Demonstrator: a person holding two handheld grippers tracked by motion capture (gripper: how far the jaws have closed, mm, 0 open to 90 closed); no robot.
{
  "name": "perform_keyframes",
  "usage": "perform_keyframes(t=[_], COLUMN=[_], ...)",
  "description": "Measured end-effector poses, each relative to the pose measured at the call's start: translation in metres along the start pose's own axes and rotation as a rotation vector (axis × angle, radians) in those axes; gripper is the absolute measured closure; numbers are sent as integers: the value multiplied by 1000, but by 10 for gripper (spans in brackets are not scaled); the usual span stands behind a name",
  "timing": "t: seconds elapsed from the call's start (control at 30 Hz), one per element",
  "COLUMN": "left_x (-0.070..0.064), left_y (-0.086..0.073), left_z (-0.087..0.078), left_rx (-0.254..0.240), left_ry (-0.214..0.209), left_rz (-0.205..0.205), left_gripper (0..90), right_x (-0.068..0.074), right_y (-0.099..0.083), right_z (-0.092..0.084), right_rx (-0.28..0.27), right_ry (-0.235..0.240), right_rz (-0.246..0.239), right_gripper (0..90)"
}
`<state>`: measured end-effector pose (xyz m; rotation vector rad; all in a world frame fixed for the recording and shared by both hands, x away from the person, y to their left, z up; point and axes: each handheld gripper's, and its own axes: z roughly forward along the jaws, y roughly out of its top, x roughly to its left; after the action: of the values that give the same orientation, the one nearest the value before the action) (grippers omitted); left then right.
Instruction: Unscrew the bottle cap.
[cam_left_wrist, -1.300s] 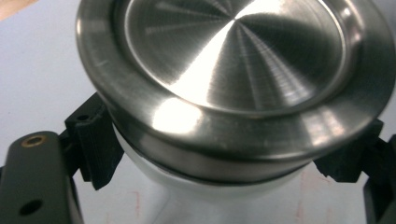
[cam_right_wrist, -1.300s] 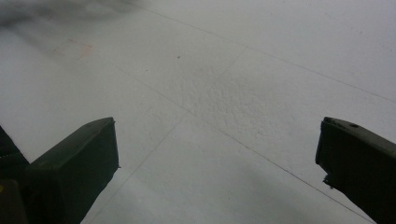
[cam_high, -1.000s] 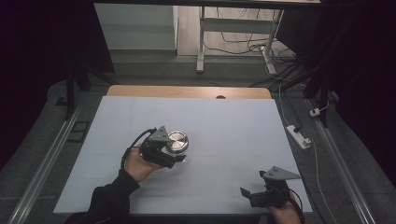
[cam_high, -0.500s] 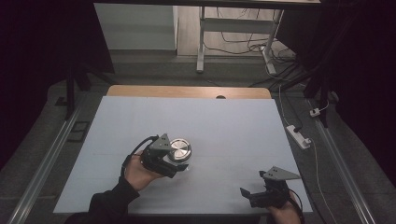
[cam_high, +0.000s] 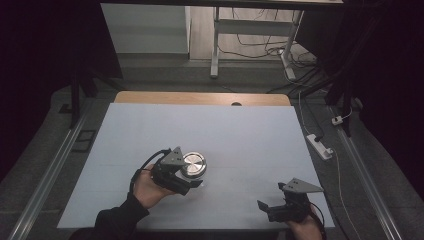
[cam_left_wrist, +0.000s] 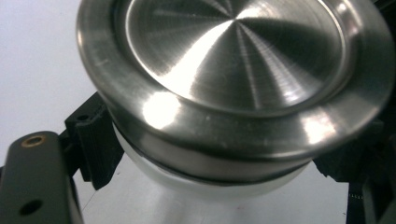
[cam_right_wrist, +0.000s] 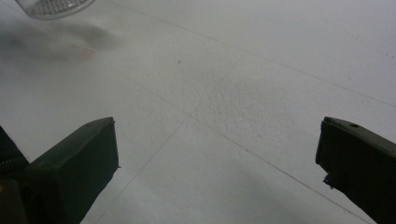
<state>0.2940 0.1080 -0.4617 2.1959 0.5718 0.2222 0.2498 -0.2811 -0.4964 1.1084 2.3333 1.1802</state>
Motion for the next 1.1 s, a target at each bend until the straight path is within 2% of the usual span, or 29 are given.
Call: perform_keyframes(t=[0.27, 0.57, 0.8, 1.1], left_x=[-1, 0, 0, -1], left_y=[0, 0, 0, 0], left_z=[1, 4, 5, 7], left_rx=[-7, -11, -12, -16], left_ry=[2, -7, -8, -12], left_rz=[-2, -9, -8, -12], left_gripper=[158, 159, 158, 159], right_x=[3, 14, 25, 37], right_y=[6, 17, 28, 40], right_z=[-3, 0, 6, 16], right_rx=[-28, -41, -73, -70], right_ry=[10, 41, 100, 165], right_rz=[1, -44, -92, -120], right_gripper=[0, 0, 0, 0])
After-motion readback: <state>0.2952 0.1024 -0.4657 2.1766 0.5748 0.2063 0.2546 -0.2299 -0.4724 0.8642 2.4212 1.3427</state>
